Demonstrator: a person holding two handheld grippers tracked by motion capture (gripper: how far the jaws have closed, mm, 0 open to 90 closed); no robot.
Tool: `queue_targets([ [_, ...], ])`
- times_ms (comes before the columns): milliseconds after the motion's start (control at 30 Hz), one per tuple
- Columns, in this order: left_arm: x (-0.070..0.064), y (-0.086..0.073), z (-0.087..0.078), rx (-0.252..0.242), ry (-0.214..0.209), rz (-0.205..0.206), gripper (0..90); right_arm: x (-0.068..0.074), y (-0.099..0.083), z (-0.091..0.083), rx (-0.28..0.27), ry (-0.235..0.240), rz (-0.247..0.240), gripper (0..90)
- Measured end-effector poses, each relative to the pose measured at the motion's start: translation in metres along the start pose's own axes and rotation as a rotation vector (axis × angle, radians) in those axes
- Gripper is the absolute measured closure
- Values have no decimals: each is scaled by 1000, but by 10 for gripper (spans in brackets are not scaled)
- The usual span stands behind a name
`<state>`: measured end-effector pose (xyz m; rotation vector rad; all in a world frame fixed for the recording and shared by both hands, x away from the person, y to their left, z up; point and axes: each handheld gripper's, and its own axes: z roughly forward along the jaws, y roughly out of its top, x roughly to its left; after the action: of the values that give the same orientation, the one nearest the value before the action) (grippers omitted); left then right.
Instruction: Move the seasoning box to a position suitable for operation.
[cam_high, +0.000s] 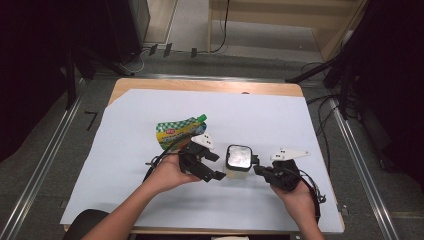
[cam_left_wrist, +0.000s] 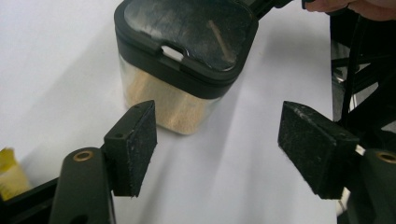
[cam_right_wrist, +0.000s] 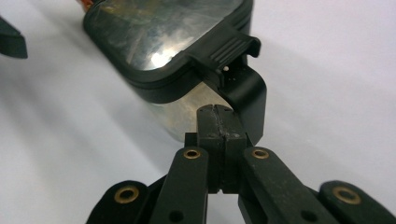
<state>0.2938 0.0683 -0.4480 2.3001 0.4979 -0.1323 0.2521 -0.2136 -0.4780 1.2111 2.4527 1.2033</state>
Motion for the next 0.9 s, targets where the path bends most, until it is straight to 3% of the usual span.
queue_targets([
  [200, 2, 2, 11, -6, 23, -14, 264, -11, 4, 0, -9, -25, 15, 900],
  [333, 0, 6, 16, -8, 29, 3, 264, -17, 5, -8, -35, -56, 35, 900],
  [433, 1, 11, 21, 0, 36, 0, 264, -18, 5, -9, -32, -60, 40, 900],
  [533, -1, 14, 26, 29, 82, 32, 250, -18, 7, -11, -37, -68, 44, 900],
  [667, 5, 16, 28, 9, 84, 14, 241, -18, 9, -14, -46, -77, 55, 900],
  [900, 6, 20, 35, 7, 98, 49, 186, -26, 13, -3, -35, -88, 80, 900],
])
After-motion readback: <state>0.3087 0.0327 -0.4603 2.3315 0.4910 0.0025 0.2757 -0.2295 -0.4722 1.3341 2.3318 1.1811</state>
